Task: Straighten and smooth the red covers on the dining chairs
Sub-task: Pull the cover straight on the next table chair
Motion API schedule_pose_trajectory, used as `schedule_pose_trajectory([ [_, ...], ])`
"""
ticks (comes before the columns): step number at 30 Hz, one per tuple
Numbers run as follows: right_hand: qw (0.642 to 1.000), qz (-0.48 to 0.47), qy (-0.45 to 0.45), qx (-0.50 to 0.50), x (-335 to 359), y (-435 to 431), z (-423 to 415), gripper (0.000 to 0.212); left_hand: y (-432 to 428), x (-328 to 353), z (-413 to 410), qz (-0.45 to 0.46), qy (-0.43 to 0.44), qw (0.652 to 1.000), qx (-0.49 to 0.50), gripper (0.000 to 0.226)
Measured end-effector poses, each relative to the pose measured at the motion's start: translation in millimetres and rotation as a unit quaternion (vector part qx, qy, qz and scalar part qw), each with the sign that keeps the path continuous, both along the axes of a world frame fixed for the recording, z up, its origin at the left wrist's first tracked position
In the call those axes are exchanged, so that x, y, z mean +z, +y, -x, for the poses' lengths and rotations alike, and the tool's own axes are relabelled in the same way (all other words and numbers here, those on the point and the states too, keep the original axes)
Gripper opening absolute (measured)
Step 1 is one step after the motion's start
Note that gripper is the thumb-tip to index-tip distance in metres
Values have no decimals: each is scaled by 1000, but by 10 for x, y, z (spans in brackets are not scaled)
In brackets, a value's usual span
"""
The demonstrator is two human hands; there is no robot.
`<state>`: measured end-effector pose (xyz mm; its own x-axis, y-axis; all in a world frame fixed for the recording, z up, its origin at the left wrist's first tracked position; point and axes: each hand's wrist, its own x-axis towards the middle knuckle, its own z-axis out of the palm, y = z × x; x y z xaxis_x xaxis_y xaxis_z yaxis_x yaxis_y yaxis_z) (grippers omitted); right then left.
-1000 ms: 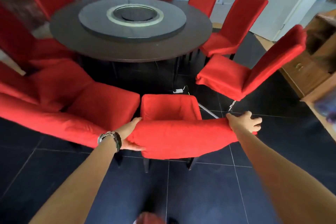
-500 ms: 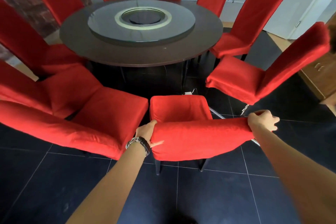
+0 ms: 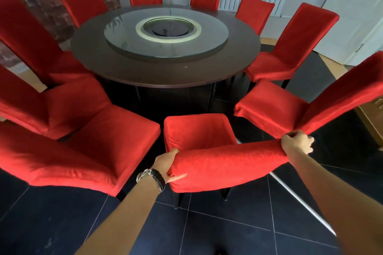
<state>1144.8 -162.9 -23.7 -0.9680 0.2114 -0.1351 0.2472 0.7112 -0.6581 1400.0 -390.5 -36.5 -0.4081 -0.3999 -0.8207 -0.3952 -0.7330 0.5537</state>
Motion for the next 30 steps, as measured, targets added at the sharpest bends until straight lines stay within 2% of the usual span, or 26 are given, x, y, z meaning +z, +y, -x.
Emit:
schedule_pose_trajectory([
  [6, 998, 2, -6, 64, 20, 83, 604, 25, 314, -8, 427, 7, -10, 998, 61, 41],
  [13, 994, 15, 3, 112, 93, 108, 900, 22, 533, 145, 625, 3, -25, 995, 91, 31],
  [17, 994, 12, -7, 110, 25, 246, 808, 15, 664, 157, 560, -13, -47, 996, 73, 34],
  [21, 989, 6, -11, 147, 102, 362, 766, 22, 739, 176, 516, 20, -38, 997, 68, 40],
  [24, 976, -48, -36, 212, 271, 450, 742, 34, 771, 203, 458, 96, -72, 992, -31, 58],
  [25, 971, -66, -42, 227, 326, 481, 716, 39, 767, 205, 439, 158, -118, 975, -101, 64],
  [27, 958, -110, -34, 263, 394, 552, 603, 44, 770, 205, 419, 315, -218, 893, -235, 68],
  [29, 933, -171, -2, 317, 401, 602, 436, 45, 800, 248, 431, 437, -266, 806, -297, 62],
  [30, 920, -194, 14, 341, 386, 631, 349, 45, 831, 279, 452, 473, -270, 777, -315, 58],
])
